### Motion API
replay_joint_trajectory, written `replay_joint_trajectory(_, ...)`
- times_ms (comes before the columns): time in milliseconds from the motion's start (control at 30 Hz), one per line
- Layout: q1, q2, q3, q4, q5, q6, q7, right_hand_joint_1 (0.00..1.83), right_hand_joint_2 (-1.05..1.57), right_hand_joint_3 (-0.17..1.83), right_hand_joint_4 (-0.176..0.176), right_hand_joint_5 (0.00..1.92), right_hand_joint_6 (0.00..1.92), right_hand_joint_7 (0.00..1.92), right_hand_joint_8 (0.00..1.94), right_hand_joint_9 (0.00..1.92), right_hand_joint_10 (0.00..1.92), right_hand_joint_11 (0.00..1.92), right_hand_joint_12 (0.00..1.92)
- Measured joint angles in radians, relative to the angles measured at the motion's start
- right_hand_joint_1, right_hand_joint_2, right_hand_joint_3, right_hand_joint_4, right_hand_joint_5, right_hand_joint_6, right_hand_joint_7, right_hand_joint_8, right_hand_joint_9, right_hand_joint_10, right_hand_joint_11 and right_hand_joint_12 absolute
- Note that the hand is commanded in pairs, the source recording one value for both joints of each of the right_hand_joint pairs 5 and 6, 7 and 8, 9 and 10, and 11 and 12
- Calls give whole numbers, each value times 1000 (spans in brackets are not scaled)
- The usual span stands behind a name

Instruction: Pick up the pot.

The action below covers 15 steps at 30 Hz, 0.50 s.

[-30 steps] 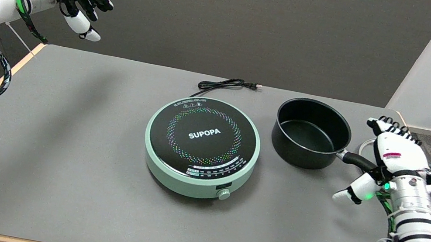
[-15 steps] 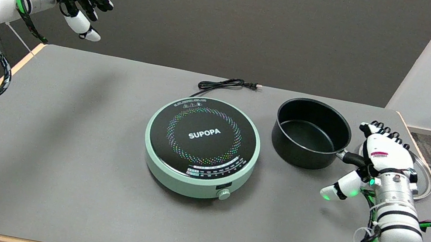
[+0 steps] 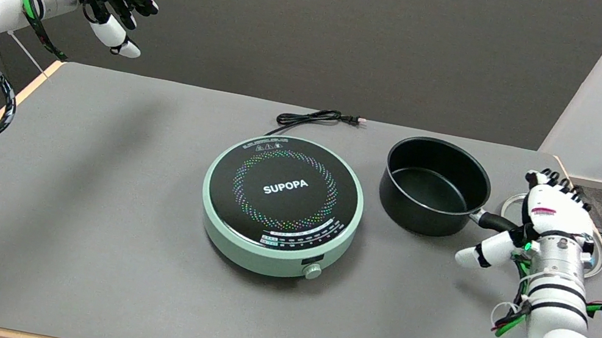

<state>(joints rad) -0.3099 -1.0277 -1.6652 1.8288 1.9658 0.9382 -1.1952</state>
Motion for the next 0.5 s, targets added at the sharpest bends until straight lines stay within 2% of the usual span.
replay_joint_trajectory(133, 20, 3, -2, -3, 19, 26, -11, 1250, -236, 824, -176, 192, 192, 192, 192, 192, 192, 192, 192)
replay_joint_trajectory(500, 65, 15, -8, -17, 85, 57, -49, 1248, -270, 918, -176, 231, 231, 231, 231, 231, 231, 231, 231)
